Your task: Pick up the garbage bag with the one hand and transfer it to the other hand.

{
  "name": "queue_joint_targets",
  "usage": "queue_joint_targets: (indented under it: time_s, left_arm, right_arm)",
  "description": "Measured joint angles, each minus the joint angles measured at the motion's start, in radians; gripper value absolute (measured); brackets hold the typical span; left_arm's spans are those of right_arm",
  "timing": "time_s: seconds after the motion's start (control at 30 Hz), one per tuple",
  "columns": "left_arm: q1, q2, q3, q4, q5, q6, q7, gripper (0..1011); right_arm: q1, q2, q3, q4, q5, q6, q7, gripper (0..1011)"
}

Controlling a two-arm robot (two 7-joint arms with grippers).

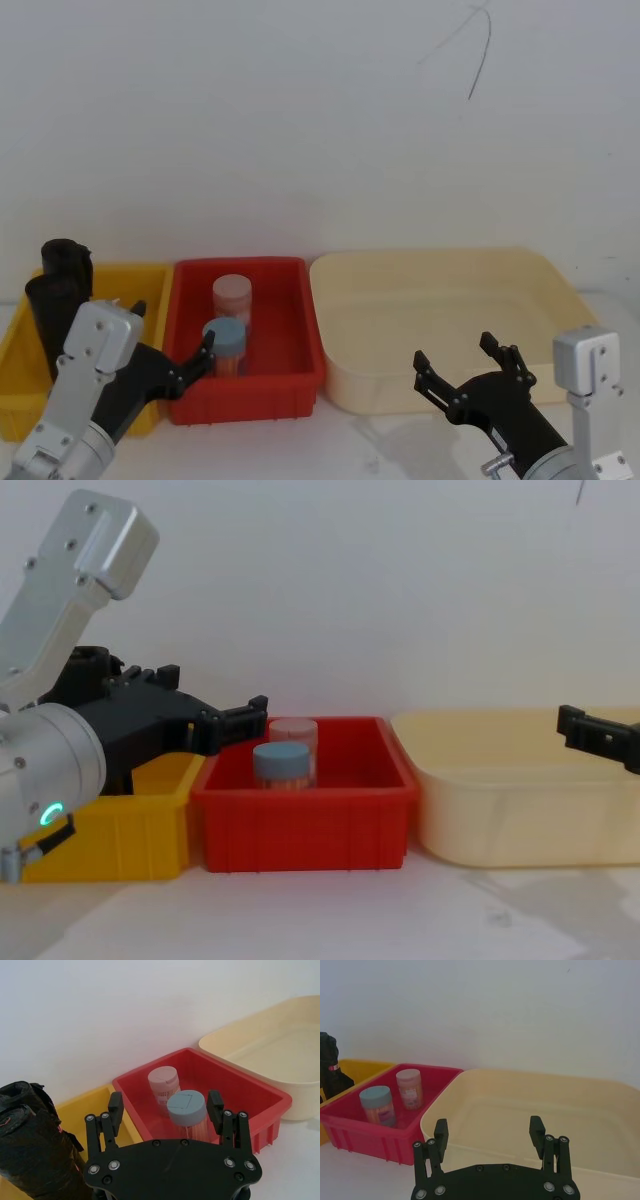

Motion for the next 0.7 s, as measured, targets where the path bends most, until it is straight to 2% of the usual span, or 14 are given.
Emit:
queue_joint_targets:
  time_s: [0.7]
  left_arm:
    - [0.000,0.000,0.000,0.000,0.000,0.000,0.000,1002]
  right_arm:
    - [0.000,0.000,0.000,0.000,0.000,0.000,0.000,1000]
